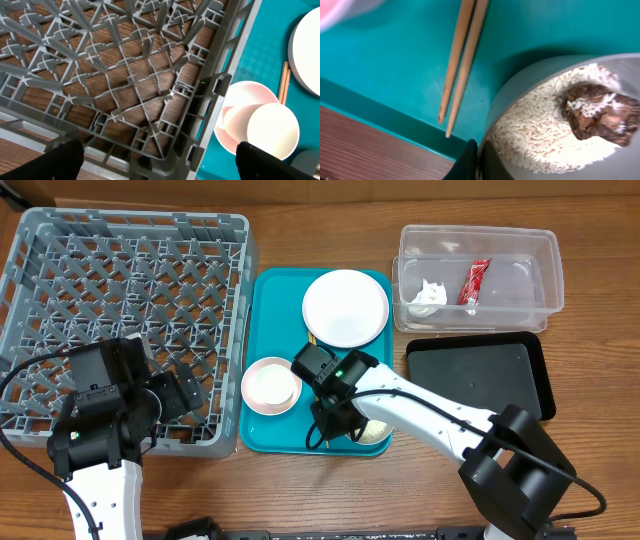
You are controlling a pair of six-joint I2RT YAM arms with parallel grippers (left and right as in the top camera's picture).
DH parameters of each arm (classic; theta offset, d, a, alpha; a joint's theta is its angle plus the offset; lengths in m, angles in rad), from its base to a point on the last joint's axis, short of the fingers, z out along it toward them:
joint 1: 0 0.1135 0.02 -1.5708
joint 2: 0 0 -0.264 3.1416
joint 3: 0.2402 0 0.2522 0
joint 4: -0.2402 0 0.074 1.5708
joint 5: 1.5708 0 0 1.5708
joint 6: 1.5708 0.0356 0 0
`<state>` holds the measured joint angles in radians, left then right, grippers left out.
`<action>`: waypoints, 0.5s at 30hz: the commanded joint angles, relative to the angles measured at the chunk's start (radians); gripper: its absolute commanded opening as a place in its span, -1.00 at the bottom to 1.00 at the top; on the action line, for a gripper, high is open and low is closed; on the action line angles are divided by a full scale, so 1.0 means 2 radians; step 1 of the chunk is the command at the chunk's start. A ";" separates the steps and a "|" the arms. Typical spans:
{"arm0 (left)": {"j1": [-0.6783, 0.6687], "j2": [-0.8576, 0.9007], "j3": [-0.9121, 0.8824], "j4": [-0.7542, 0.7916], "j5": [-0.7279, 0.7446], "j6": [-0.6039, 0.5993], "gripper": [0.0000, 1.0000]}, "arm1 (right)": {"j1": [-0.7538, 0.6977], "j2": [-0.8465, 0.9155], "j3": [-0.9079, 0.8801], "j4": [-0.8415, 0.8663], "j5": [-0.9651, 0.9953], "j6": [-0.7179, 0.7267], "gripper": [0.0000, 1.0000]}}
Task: Sort waste into correct bins and load items into the dishwasher
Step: 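Grasp the rim of the white rice bowl with the right gripper, then tip the rice bowl over the black tray to dump the food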
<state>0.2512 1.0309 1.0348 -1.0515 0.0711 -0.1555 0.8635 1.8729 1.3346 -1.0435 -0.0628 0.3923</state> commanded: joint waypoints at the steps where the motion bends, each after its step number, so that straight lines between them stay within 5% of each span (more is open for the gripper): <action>1: 0.004 0.001 0.012 0.000 0.004 -0.005 0.96 | -0.006 -0.023 0.037 0.000 0.011 0.002 -0.92; 15: 0.004 0.001 0.012 0.001 0.004 -0.005 0.96 | -0.129 -0.129 0.093 -0.058 0.024 0.002 -0.92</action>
<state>0.2512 1.0309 1.0348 -1.0512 0.0711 -0.1555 0.6750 1.7012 1.4826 -1.1576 -0.0219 0.3927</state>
